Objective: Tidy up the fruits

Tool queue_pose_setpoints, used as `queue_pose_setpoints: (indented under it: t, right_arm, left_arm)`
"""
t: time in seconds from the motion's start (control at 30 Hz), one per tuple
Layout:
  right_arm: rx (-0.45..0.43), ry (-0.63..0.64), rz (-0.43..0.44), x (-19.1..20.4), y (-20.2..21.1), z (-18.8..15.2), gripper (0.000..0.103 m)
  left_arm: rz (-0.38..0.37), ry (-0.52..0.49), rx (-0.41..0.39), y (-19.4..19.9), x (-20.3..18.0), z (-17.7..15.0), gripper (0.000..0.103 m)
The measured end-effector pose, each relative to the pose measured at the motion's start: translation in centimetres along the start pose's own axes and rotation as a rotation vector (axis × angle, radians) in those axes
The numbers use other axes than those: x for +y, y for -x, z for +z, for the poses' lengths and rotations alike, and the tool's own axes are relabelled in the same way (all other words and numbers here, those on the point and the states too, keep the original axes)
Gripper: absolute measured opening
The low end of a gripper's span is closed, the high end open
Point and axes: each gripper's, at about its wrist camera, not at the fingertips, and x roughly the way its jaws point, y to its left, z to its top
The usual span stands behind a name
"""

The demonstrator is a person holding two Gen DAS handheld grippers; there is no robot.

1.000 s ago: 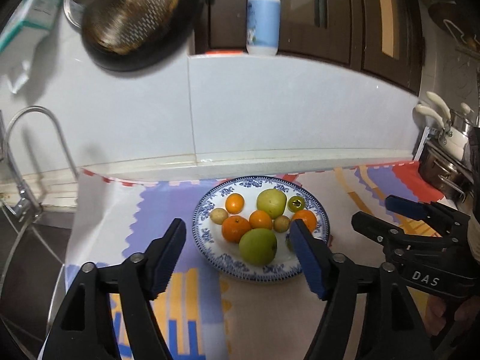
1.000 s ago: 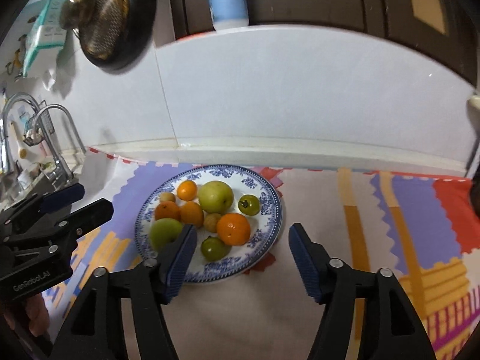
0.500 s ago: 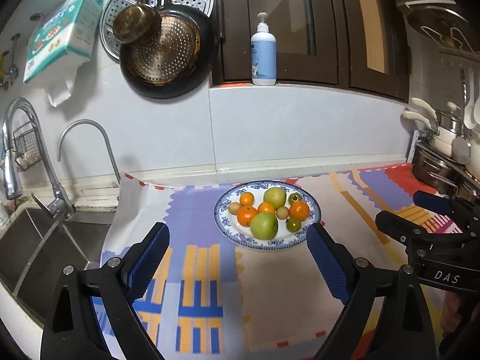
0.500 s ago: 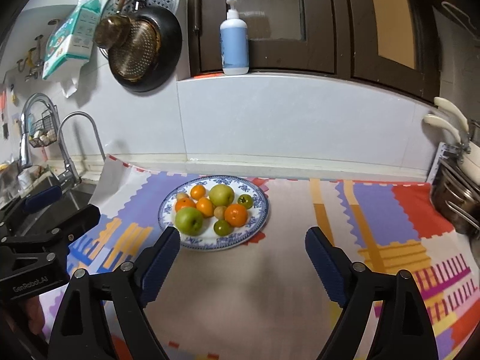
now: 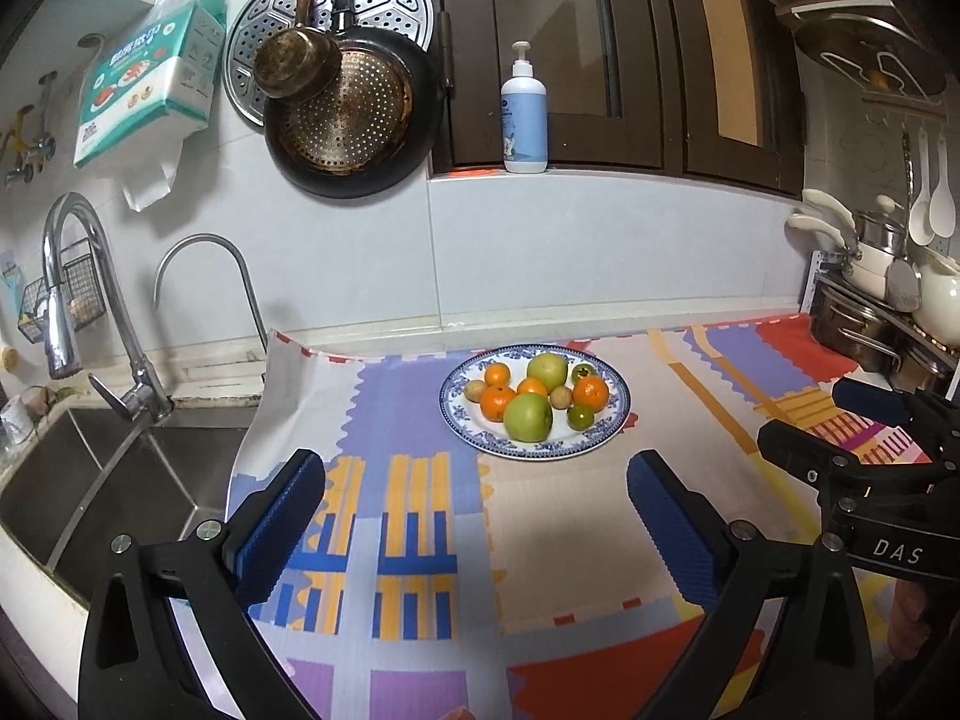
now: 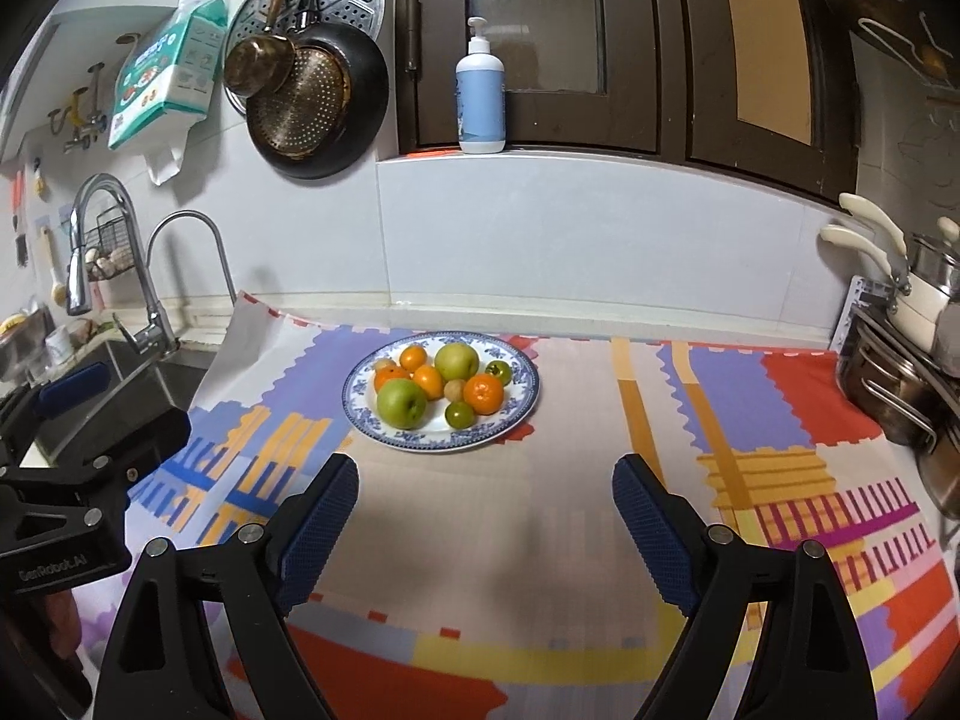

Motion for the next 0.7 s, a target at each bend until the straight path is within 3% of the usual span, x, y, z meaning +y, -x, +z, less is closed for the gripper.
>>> queue_pose_setpoints:
  t: [0.7]
  right_arm:
    - [-0.026,-0.008,0.0,-0.1,2.1,-0.7,0.087]
  left_arm:
    - [-0.024,0.007,0.004,1.6,-0.4,-0.4,0.103]
